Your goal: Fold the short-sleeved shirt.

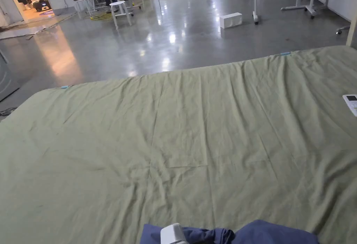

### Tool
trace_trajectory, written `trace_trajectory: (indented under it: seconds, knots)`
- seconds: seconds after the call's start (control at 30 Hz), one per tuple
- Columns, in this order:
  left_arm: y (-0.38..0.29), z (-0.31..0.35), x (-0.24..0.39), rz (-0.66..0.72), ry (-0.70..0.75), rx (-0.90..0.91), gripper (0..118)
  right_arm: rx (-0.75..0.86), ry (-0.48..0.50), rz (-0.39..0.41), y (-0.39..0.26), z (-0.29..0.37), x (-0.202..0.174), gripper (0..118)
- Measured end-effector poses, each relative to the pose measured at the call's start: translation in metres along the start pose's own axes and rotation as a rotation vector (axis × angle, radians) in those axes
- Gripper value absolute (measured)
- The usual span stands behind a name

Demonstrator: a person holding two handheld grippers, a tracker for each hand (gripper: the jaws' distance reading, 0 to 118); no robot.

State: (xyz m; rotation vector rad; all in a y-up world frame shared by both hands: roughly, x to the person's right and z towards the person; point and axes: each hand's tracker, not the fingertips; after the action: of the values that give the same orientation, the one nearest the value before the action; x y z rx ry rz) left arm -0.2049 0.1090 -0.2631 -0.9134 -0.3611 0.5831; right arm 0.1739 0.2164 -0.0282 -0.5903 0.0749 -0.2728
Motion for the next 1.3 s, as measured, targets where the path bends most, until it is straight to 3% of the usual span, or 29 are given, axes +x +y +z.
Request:
trace_trajectory:
  seconds: [0.03,0.07,0.1,0.2,0.23,0.27,0.37,0.43,0.57,0.6,0.63,0.73,1.0,1.13,1.3]
  knots:
    - [0.009,0.017,-0.007,-0.023,-0.038,0.059,13,0.000,0.003,-0.004,0.000,0.000,0.000,0]
    - [0.016,0.032,-0.013,-0.034,-0.079,0.093,32,0.004,0.005,-0.010,0.000,-0.001,0.000,0]
    - [0.023,0.045,-0.021,-0.019,-0.109,0.117,68,0.005,0.007,-0.017,0.000,-0.002,0.000,0]
    - [0.040,0.080,-0.060,0.089,-0.111,0.187,95,0.004,0.023,-0.046,0.003,-0.009,-0.002,0]
    - [0.045,0.089,-0.076,0.124,-0.090,0.218,112,0.003,0.028,-0.051,0.003,-0.010,-0.003,0]
    - [0.048,0.097,-0.094,0.175,-0.042,0.255,116,0.003,0.031,-0.054,0.003,-0.011,-0.003,0]
    - [0.050,0.094,-0.134,0.342,0.025,0.193,112,0.000,0.038,-0.052,0.004,-0.013,-0.005,0]
    - [0.042,0.083,-0.150,0.408,-0.027,0.162,97,-0.007,0.040,-0.047,0.005,-0.013,-0.008,0]
    - [0.023,0.051,-0.148,0.498,-0.150,0.108,53,-0.011,0.031,-0.044,0.006,-0.012,-0.013,0]
    - [0.023,0.046,-0.143,0.479,-0.128,0.109,24,-0.013,0.030,-0.044,0.007,-0.011,-0.014,0]
    - [0.022,0.042,-0.140,0.473,-0.116,0.108,18,-0.013,0.028,-0.042,0.007,-0.011,-0.015,0]
    - [0.020,0.044,-0.133,0.522,-0.164,0.150,16,-0.016,0.021,-0.027,0.010,-0.009,-0.020,0]
    - [0.047,0.132,-0.145,0.442,-0.088,0.362,15,-0.012,0.024,-0.012,0.008,-0.009,-0.014,0]
    - [0.070,0.179,-0.141,0.250,0.044,0.352,16,-0.021,0.050,-0.045,0.005,-0.016,-0.014,0]
    - [0.069,0.169,-0.089,0.068,0.024,0.326,16,-0.012,0.062,-0.035,0.005,-0.012,-0.019,0]
